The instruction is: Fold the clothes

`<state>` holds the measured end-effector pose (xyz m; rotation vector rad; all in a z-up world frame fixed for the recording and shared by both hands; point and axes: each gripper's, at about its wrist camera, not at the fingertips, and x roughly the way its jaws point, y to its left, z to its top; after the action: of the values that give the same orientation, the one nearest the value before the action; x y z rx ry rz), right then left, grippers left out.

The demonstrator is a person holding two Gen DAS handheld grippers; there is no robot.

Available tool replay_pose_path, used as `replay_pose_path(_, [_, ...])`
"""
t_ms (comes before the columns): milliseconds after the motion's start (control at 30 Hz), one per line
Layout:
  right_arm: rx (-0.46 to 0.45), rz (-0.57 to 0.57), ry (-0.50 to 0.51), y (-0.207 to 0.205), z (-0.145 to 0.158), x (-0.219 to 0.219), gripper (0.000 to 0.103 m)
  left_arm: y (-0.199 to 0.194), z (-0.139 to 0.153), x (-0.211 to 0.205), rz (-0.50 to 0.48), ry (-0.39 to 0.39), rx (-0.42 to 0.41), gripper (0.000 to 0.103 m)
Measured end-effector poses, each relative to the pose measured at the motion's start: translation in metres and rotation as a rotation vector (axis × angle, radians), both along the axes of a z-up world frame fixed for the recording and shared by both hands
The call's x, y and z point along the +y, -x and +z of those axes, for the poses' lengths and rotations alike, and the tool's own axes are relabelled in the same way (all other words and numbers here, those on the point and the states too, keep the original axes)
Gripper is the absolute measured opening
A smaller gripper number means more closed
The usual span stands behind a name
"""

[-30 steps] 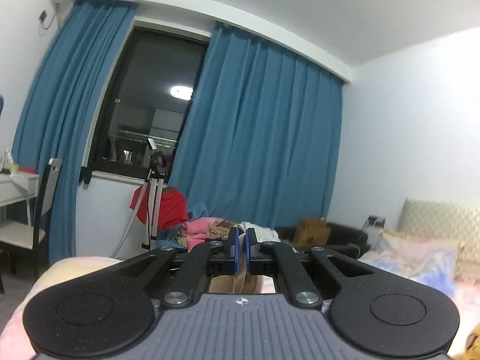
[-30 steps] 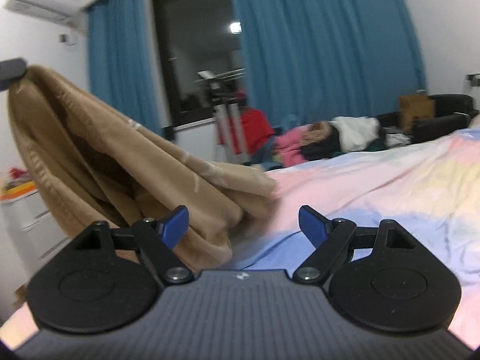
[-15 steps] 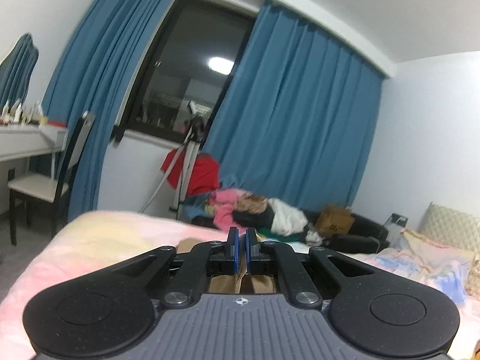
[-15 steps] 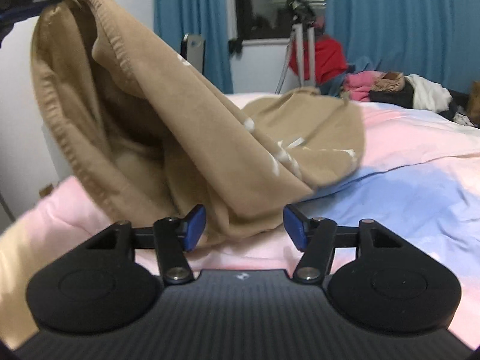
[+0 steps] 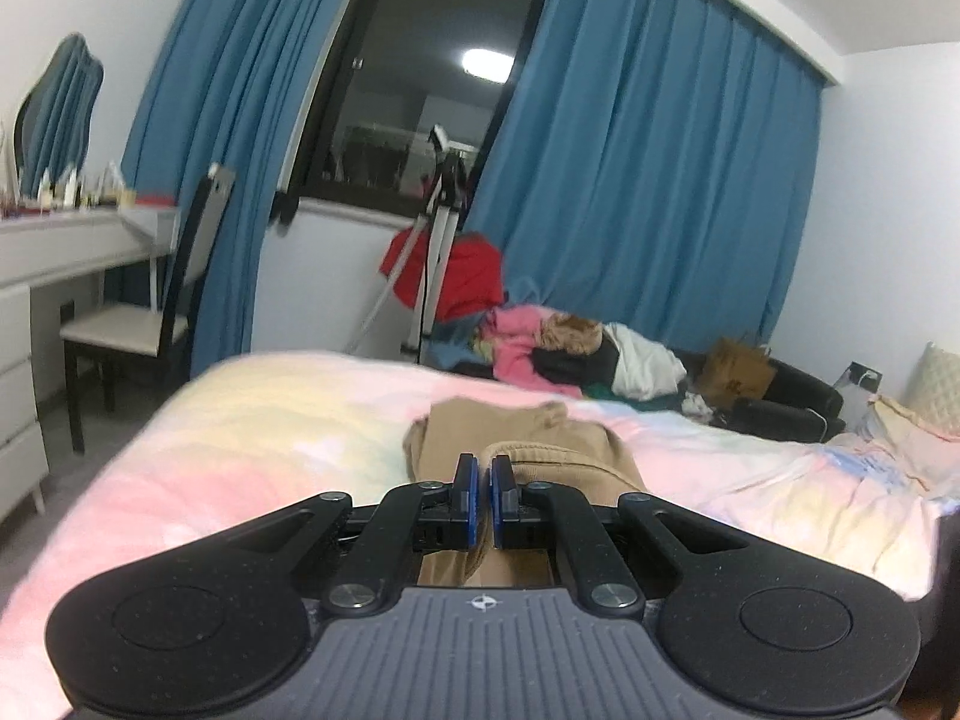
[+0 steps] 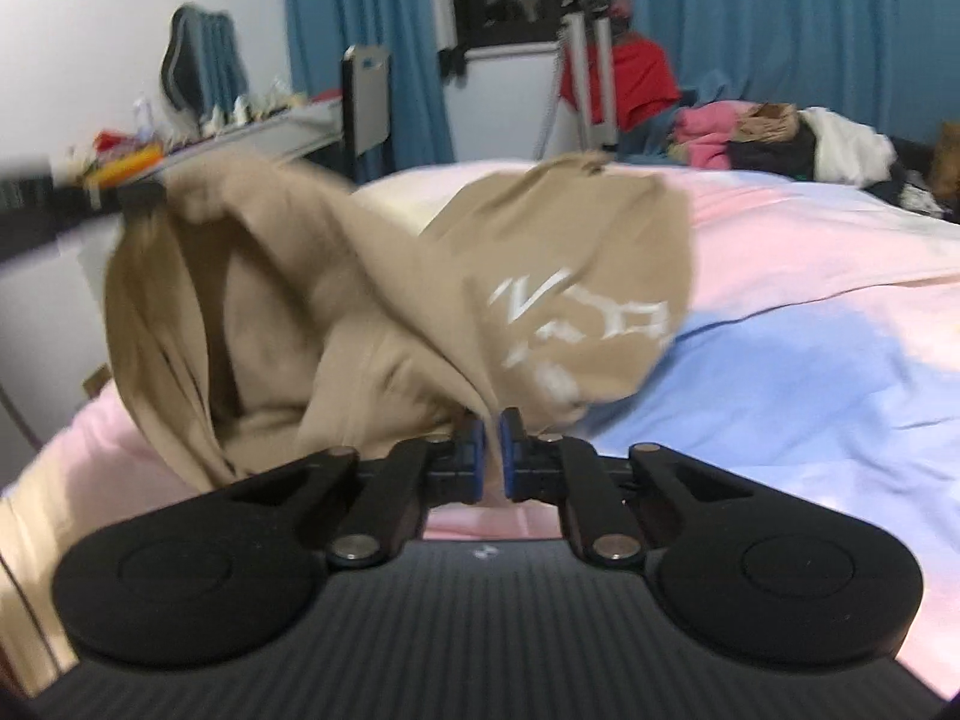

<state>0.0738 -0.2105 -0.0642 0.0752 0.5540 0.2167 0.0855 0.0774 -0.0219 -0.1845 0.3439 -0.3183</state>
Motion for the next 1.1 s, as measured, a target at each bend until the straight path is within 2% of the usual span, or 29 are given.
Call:
replay_pose_path(167, [-0.029, -0.117, 0.036, 0.013, 0.013, -0.032, 0.008, 0.004, -0.006, -0.010, -0.037, -0.019, 0.017, 0.005])
replay_pose_path(300, [-0.034, -0.051, -0.082, 0.016, 0.007, -0.020, 0.010, 0.009, -0.010, -0.023, -0.054, -0.069, 0.011, 0.005])
replay_pose_path(400, [-0.009, 0.022, -0.118, 0.017, -0.004, 0.006, 0.012, 0.008, -0.013, -0.023, -0.055, -0.054, 0.029, 0.005])
replay_pose_path(467, [0.016, 0.058, -0.096, 0.016, -0.012, 0.024, 0.038, 0.006, -0.013, -0.021, -0.056, -0.037, 0.040, 0.005])
replay_pose_path(500, [0.015, 0.071, -0.085, 0.017, -0.015, 0.031, 0.059, 0.006, -0.013, -0.020, -0.057, -0.031, 0.042, 0.005])
replay_pose_path(533, [0.005, 0.081, -0.076, 0.019, -0.017, 0.037, 0.069, 0.005, -0.013, -0.020, -0.058, -0.027, 0.041, 0.005])
replay_pose_path(667, [-0.048, 0.065, -0.014, 0.022, -0.017, 0.057, 0.069, 0.004, -0.013, -0.017, -0.071, -0.001, 0.045, 0.005])
replay_pose_path(767, [-0.043, 0.030, 0.047, 0.012, -0.025, 0.065, 0.068, 0.002, -0.013, -0.016, -0.079, 0.020, 0.038, 0.005])
replay_pose_path(800, [-0.039, 0.019, 0.068, 0.008, -0.028, 0.068, 0.064, 0.001, -0.013, -0.016, -0.079, 0.025, 0.041, 0.005])
replay_pose_path(933, [-0.024, -0.024, 0.099, 0.010, -0.025, 0.060, 0.023, 0.000, -0.015, -0.018, -0.079, 0.011, 0.038, 0.005])
replay_pose_path(1000, [-0.020, -0.045, 0.088, 0.014, -0.020, 0.052, 0.019, 0.001, -0.014, -0.017, -0.076, 0.023, 0.039, 0.005])
replay_pose_path(1100, [-0.028, -0.067, 0.017, 0.026, -0.004, 0.034, 0.017, 0.001, -0.013, -0.014, -0.069, 0.033, 0.036, 0.005])
